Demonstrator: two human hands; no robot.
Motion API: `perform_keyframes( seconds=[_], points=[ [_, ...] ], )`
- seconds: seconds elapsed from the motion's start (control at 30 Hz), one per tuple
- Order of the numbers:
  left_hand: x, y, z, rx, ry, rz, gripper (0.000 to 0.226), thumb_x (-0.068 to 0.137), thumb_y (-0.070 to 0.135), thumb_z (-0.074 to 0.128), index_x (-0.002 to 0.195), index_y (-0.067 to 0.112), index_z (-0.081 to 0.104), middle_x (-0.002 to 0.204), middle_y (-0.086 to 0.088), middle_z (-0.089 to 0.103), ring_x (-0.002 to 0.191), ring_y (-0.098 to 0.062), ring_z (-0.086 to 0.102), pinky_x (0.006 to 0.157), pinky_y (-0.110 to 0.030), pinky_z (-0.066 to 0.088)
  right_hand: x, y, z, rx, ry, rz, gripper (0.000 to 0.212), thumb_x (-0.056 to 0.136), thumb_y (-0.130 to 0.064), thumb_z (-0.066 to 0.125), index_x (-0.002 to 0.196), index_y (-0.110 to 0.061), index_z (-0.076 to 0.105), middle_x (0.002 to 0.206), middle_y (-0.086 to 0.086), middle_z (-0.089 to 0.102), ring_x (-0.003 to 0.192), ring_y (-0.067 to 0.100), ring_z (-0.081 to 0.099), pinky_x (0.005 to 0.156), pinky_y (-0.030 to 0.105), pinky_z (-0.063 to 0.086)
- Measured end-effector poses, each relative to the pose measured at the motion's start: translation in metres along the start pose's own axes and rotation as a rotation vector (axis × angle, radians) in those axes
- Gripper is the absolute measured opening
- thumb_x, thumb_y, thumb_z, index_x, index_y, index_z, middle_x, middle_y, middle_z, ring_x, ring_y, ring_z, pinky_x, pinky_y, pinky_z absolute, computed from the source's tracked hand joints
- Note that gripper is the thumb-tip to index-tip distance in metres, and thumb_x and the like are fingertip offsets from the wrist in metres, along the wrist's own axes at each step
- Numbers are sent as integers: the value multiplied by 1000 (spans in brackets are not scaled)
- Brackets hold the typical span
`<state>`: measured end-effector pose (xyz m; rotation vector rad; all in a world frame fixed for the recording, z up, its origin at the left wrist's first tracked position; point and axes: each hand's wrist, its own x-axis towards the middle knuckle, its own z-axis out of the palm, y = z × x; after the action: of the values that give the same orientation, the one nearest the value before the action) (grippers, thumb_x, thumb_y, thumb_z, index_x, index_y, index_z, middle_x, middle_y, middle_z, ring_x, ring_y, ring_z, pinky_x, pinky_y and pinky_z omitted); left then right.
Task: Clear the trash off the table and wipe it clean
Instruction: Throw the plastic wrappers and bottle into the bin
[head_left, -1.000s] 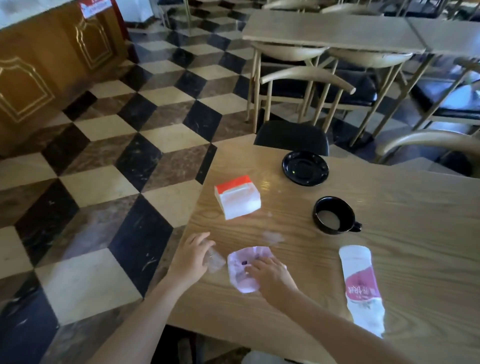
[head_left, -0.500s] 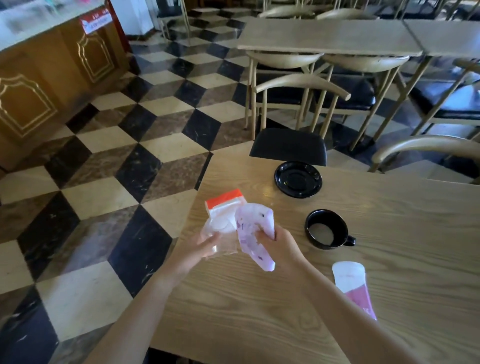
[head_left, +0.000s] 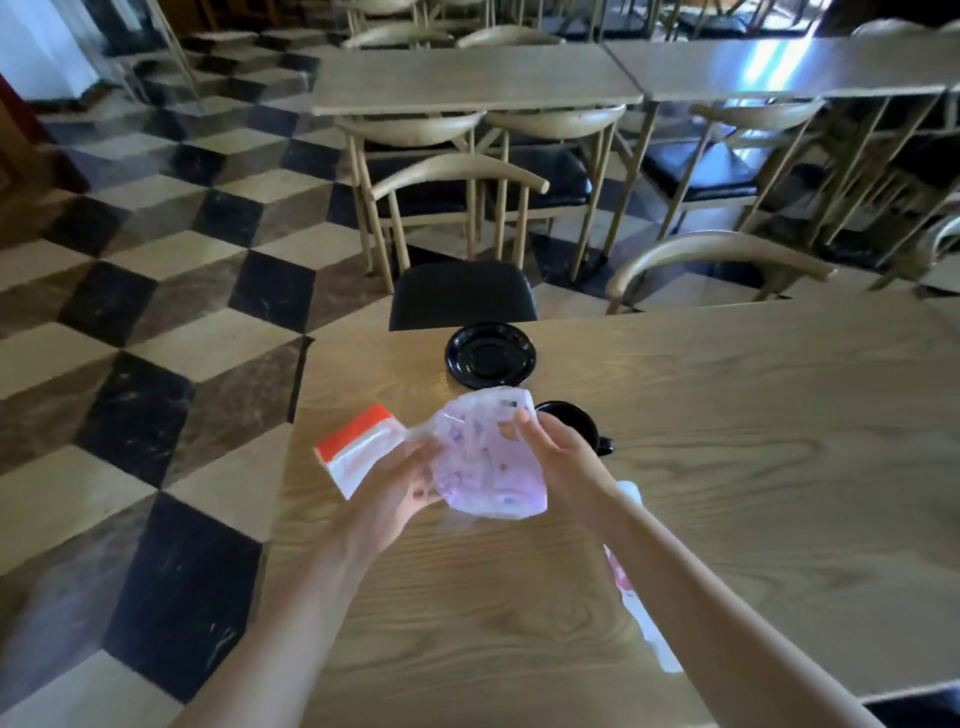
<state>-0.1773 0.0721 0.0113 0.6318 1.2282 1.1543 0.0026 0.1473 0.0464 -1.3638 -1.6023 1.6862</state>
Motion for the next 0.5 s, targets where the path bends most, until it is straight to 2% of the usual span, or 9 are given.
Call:
perform_keyframes(
  seconds=[0.07, 0.1, 0.17, 0.2, 0.27, 0.33, 0.43, 0.5],
  points=[
    [5, 3, 7, 9, -34, 8, 53, 63, 51, 75, 110, 27, 67, 103, 4, 72, 98, -17, 67, 80, -29, 54, 0, 2, -17, -35, 122, -36, 43, 95, -44, 42, 97, -5, 59, 84, 2, 59, 84, 28, 60, 77, 31, 43],
    [7, 5, 11, 15, -32, 12, 42, 71, 47, 70, 109, 28, 68, 107, 3, 72, 103, -19, 66, 83, -31, 53, 1, 9, -28, -115, 196, -43, 39, 96, -40, 42, 95, -5, 57, 83, -1, 56, 85, 30, 59, 74, 30, 42],
    [12, 5, 17, 23, 20, 4, 17, 83, 36, 64, 98, 31, 72, 104, 4, 73, 104, -20, 66, 82, -32, 51, -2, 32, -50, -417, 344, 29, 32, 95, -38, 46, 110, -12, 56, 98, 0, 59, 99, 27, 55, 80, 32, 40],
    [14, 3, 19, 23, 32, 1, 13, 86, 32, 61, 92, 33, 73, 100, 7, 74, 101, -19, 67, 81, -32, 50, -6, 47, -59, -582, 382, 108, 40, 93, -42, 49, 121, -13, 51, 112, 5, 59, 109, 28, 51, 89, 35, 38],
    [19, -2, 21, 31, 38, -15, 11, 87, 30, 62, 91, 33, 72, 97, 8, 75, 96, -16, 68, 85, -34, 50, -16, 80, -71, -808, 336, 337, 64, 87, -52, 52, 136, -14, 37, 133, 12, 47, 125, 34, 40, 101, 42, 33],
    [21, -7, 20, 25, 41, -25, 14, 82, 31, 66, 96, 29, 70, 99, 3, 75, 97, -18, 68, 90, -37, 50, -28, 105, -71, -895, 238, 522, 73, 83, -51, 57, 140, -16, 27, 137, 11, 39, 128, 35, 36, 102, 44, 34],
    [26, -15, 17, 0, 44, -46, 30, 77, 32, 66, 106, 25, 64, 104, -3, 73, 101, -23, 66, 89, -38, 50, -41, 125, -62, -815, 229, 504, 73, 78, -30, 57, 140, -16, 21, 128, 10, 42, 119, 34, 43, 96, 43, 42],
    [28, -20, 14, -3, 35, -57, 39, 74, 35, 66, 111, 25, 62, 108, -5, 72, 101, -23, 66, 87, -38, 51, -42, 129, -58, -773, 261, 474, 71, 77, -27, 56, 138, -17, 21, 120, 9, 44, 114, 32, 47, 87, 39, 44]
  ],
)
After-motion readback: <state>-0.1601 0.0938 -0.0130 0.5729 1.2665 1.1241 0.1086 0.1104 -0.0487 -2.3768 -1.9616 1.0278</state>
